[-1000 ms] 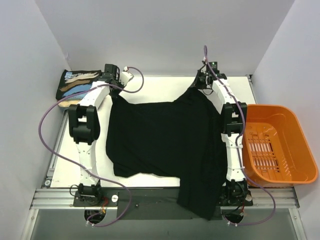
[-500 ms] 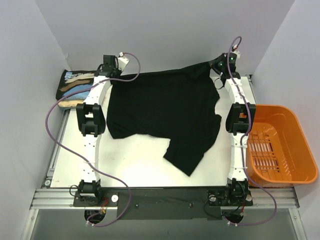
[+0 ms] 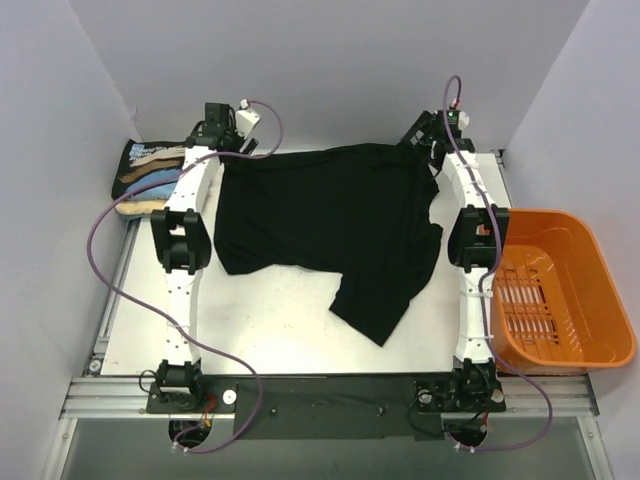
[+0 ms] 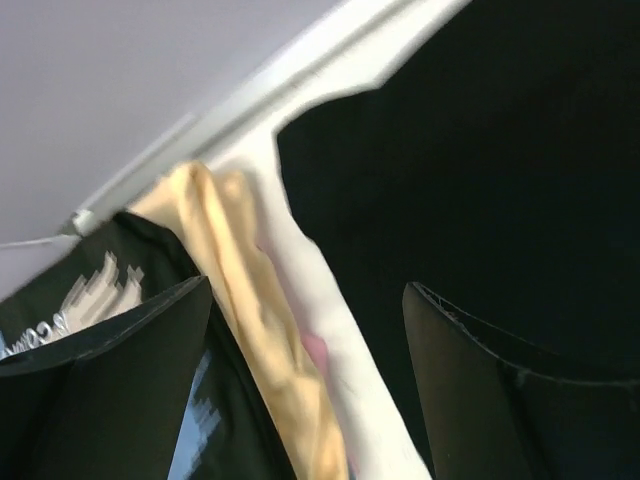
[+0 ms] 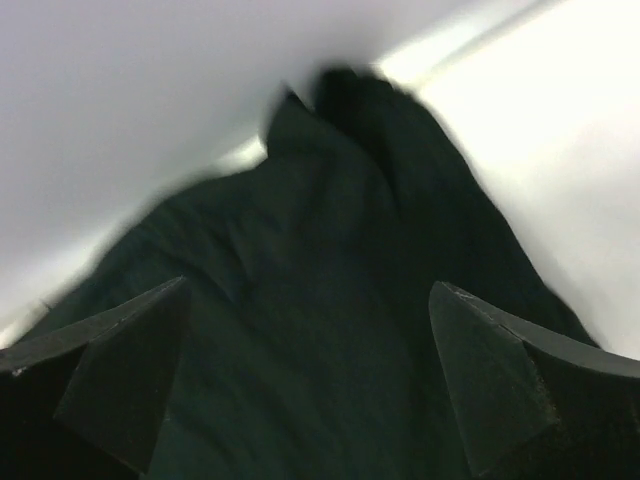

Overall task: Fold and stack the t-shirts
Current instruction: Flatten out the tshirt

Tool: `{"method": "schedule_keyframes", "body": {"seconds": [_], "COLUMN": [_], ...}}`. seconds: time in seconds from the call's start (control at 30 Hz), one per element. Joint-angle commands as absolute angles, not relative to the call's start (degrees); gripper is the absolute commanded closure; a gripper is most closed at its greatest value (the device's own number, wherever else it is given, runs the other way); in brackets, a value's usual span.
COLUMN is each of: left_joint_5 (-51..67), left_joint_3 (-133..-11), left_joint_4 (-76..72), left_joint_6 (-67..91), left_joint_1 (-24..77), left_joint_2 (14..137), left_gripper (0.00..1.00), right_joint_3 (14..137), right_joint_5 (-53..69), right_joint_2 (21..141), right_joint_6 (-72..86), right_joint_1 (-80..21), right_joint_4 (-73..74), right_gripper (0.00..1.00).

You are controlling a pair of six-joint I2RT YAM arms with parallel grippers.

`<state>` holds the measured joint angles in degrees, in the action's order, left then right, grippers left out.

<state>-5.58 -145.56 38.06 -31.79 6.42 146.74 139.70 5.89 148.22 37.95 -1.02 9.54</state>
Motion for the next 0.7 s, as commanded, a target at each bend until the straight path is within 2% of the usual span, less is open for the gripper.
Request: {"method": "schedule_keyframes", "body": {"seconds": [0.0, 0.07, 0.13, 0.2, 0.3, 0.4, 0.43, 0.57, 0.67], "left_joint_5": [10.2, 16.4, 21.8, 22.2, 19.5, 14.3, 12.7, 8.6, 5.0], "left_joint_3": [-133.8, -122.3, -111.7, -100.6, -85.7, -76.8, -73.6, -66.0, -61.1], "left_joint_4": [49.2, 51.3, 55.4, 56.0, 54.6, 46.7, 45.4, 38.0, 31.5], "left_joint_6": [-31.5, -33.6, -37.3, -40.4, -44.3, -44.6, -44.6, -46.1, -45.2], "left_joint_1": [5.2, 5.3, 5.7, 6.6, 7.1, 7.2, 7.3, 8.8, 10.1], "left_joint_2": [128.3, 119.2, 111.9, 105.7, 97.9, 95.3, 94.8, 94.9, 95.8], "left_gripper": [0.12, 0.18, 0.39, 0.52, 0.52, 0.49, 0.47, 0.38, 0.34], "right_joint_3": [127.5, 116.5, 105.0, 93.8, 79.8, 63.3, 60.1, 50.1, 43.1], "right_joint_5": [1.9, 0.2, -5.1, -8.8, -2.9, 1.9, 2.9, 5.3, 7.8], "right_joint_2": [128.9, 120.5, 111.6, 103.5, 91.4, 83.4, 82.5, 80.3, 80.9], "right_joint_6": [25.4, 22.0, 18.9, 18.2, 22.1, 27.5, 28.5, 35.2, 37.8], "right_joint_1": [-2.2, -4.0, -6.7, -9.2, -10.0, -12.0, -14.3, -19.9, -20.6], "right_joint_4": [30.3, 34.2, 36.5, 38.1, 38.7, 37.2, 36.3, 32.8, 28.1], "right_gripper": [0.0, 0.0, 0.0, 0.0, 0.08, 0.3, 0.32, 0.29, 0.31]}}
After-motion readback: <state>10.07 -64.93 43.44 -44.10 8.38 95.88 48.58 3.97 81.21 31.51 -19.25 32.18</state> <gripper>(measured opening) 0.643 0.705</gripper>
